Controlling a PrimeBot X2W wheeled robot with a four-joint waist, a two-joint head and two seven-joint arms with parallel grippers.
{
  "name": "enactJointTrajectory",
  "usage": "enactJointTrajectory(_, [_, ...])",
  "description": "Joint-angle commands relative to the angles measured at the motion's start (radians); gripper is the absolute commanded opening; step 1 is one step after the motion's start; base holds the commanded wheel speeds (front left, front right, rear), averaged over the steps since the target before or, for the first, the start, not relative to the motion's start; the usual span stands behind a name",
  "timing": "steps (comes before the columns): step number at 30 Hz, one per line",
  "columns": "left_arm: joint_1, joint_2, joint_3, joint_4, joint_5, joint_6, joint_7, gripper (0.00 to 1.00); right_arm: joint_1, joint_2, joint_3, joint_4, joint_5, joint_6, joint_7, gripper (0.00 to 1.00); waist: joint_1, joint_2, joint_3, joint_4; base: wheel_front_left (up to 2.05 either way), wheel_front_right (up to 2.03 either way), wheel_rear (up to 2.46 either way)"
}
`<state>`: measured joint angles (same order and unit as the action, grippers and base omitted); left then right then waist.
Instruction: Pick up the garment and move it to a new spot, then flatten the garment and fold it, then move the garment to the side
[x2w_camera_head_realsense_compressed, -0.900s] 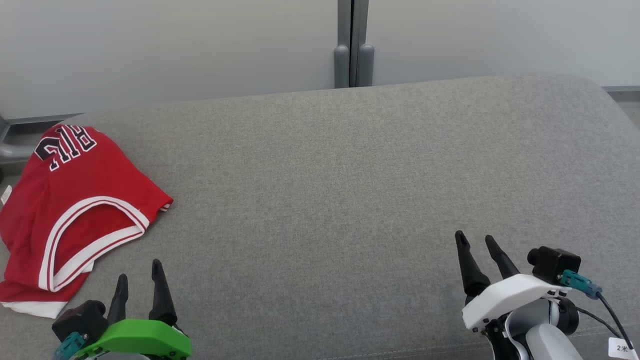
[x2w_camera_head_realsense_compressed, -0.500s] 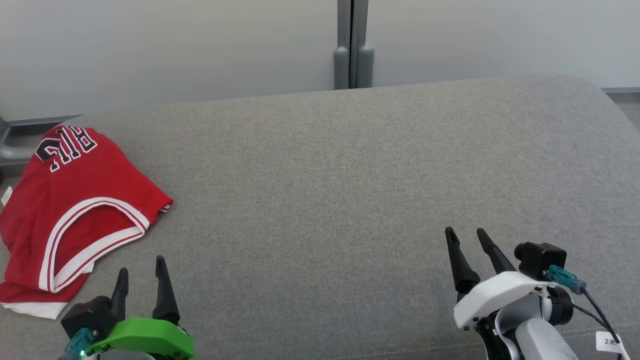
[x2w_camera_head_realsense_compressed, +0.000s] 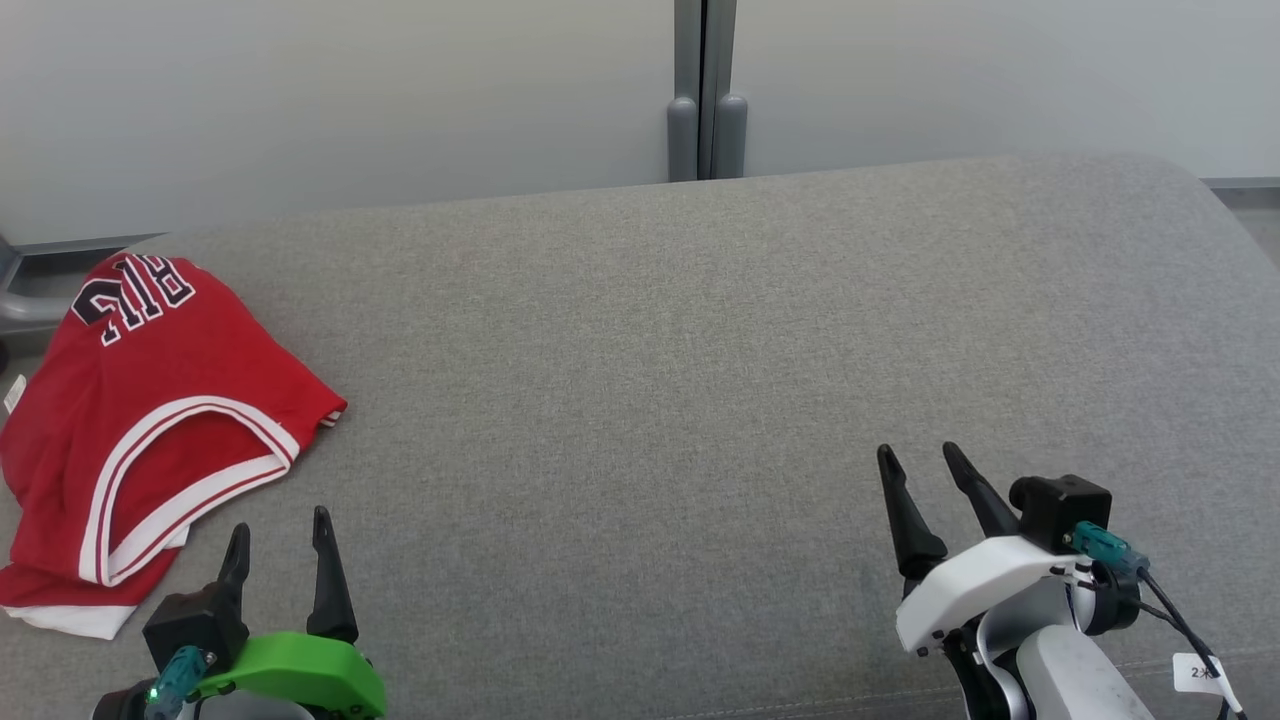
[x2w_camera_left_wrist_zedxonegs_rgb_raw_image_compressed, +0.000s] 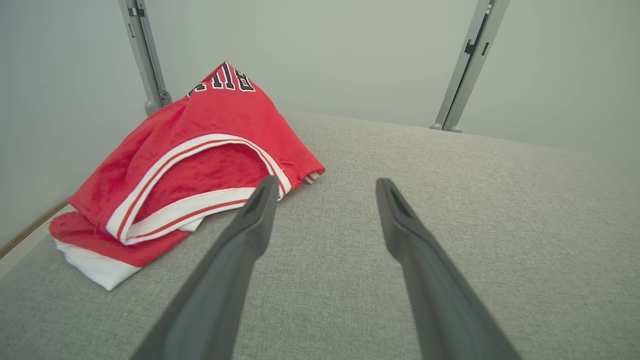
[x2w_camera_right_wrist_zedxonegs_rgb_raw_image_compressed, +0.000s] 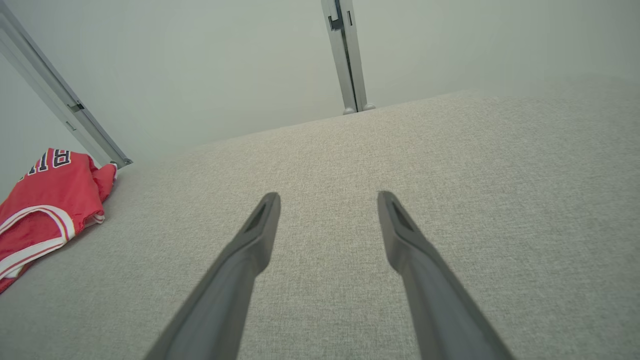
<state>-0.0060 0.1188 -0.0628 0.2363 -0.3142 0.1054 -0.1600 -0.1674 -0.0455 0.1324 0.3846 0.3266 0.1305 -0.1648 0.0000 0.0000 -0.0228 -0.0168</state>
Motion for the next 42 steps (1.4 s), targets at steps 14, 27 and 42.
enactJointTrajectory(14, [-0.003,0.03,-0.015,0.002,0.118,0.028,-0.011,1.0,-0.038,-0.006,0.03,0.022,-0.068,0.0,-0.044,1.0,0.0,0.0,-0.007,-0.004,0.0,0.0,0.0])
enactJointTrajectory(27, [0.01,0.059,-0.031,-0.052,0.207,0.05,0.041,1.0,-0.039,-0.007,0.038,-0.036,-0.195,0.0,0.012,1.0,0.0,0.0,-0.022,-0.004,0.0,0.0,0.0])
enactJointTrajectory(42, [0.027,0.08,-0.011,-0.081,0.195,0.071,0.042,1.0,-0.015,-0.006,0.027,-0.049,-0.174,0.0,0.006,1.0,0.0,0.0,-0.018,0.02,0.0,0.0,0.0])
